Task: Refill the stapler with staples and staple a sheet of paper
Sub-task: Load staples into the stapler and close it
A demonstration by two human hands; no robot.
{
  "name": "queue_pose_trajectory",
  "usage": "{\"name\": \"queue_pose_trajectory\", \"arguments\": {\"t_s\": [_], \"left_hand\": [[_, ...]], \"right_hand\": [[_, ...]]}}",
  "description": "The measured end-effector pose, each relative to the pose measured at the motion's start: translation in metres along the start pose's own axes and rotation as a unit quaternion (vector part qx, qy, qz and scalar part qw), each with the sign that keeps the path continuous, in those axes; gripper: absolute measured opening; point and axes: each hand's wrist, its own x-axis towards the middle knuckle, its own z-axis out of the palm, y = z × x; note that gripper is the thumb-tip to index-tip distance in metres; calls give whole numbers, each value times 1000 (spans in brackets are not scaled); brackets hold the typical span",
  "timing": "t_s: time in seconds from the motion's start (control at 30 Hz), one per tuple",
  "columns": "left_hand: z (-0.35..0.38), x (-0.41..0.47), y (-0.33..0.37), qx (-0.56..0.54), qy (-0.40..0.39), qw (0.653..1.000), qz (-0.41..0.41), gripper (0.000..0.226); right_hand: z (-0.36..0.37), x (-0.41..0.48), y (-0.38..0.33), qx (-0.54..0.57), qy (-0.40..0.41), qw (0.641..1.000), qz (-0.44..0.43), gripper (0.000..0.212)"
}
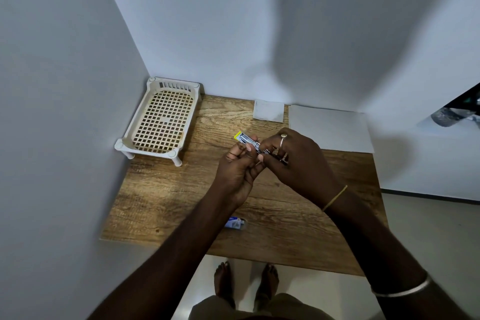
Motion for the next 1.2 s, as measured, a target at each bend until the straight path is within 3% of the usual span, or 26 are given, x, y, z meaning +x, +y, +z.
{"name": "queue_pose_trajectory", "arguments": {"t_s": [0.43,0.8,1.2], "left_hand": [[-7,-9,-8,45,-44,998,11,31],[-8,-5,-9,-16,-8,1000,9,26],[-7,-5,-13,41,-11,999,9,17]], "right_hand": [[3,2,-3,56,-68,996,21,24],[7,-15,-2,164,102,978,80,14],[13,-1,-8,70,46,995,48,29]]}}
